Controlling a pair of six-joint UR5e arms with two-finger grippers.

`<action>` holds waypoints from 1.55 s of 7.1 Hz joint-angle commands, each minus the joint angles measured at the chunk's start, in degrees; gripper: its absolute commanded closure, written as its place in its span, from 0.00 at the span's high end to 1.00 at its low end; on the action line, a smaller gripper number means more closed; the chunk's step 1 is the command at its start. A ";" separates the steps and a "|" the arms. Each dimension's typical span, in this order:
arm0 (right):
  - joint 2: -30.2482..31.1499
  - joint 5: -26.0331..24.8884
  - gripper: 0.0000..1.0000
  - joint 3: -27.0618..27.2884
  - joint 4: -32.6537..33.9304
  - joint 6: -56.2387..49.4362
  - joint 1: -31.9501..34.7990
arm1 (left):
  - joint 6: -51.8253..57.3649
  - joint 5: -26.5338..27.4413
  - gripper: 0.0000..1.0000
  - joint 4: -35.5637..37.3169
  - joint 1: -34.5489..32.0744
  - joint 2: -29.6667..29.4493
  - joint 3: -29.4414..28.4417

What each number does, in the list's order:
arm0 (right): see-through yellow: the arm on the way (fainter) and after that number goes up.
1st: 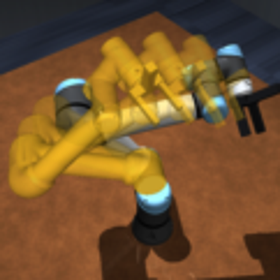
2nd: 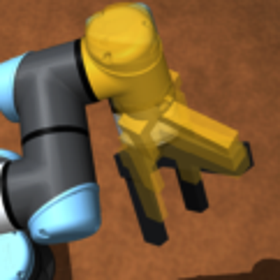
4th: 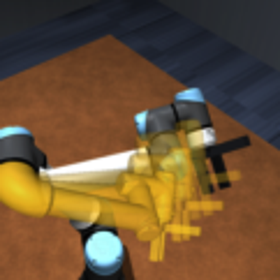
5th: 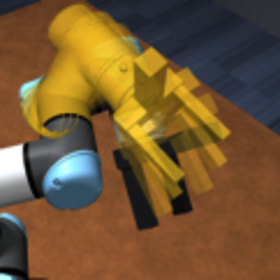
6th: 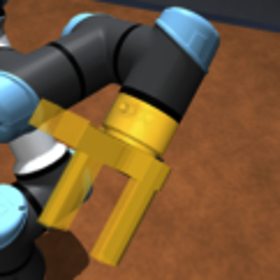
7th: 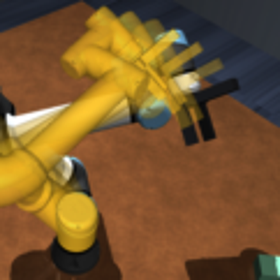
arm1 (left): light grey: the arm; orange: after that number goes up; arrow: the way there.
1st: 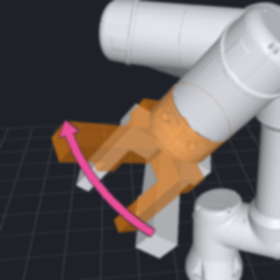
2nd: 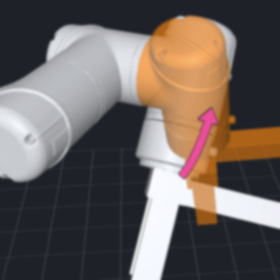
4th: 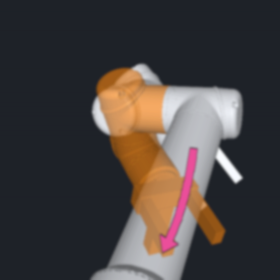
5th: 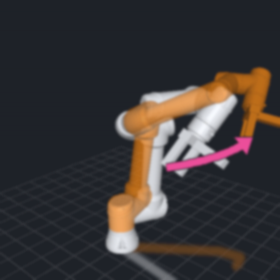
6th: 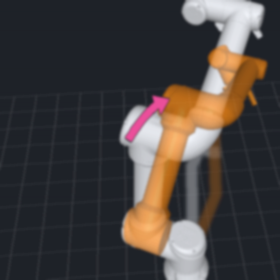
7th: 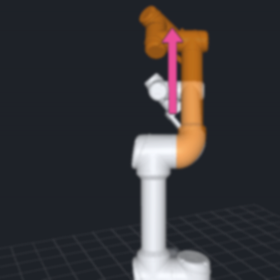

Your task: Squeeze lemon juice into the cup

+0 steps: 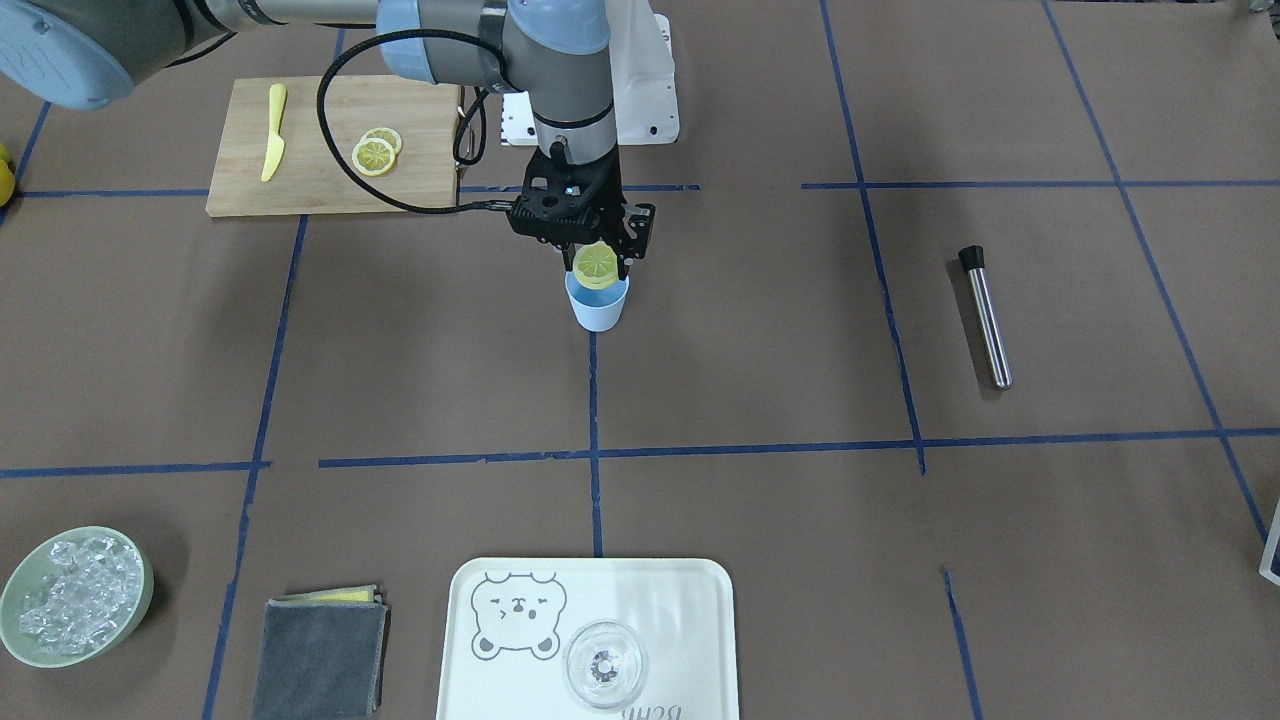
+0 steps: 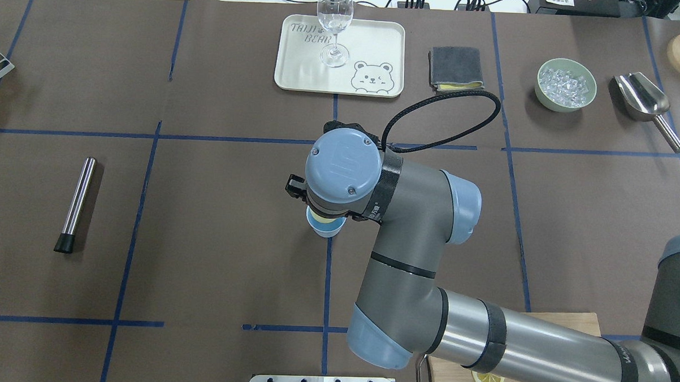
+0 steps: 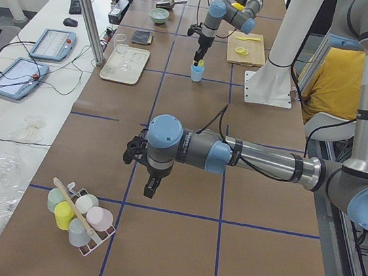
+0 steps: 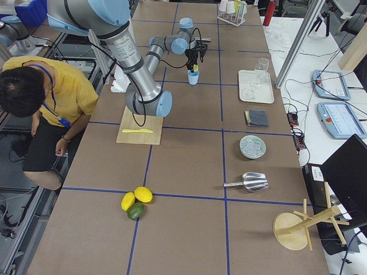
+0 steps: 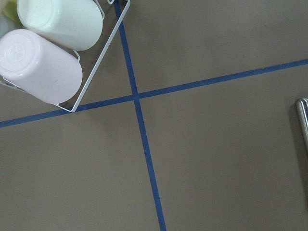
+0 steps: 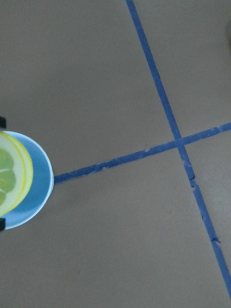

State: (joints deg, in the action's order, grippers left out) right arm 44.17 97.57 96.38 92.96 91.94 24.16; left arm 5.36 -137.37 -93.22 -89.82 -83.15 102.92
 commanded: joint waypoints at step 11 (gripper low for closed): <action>37.61 10.78 1.00 30.34 0.47 -25.35 12.98 | -14.70 -1.50 1.00 -13.16 16.40 -3.69 0.09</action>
State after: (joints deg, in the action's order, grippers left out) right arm 74.93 107.08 123.85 93.71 74.23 33.81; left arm -2.88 -138.97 -101.72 -78.96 -86.30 103.03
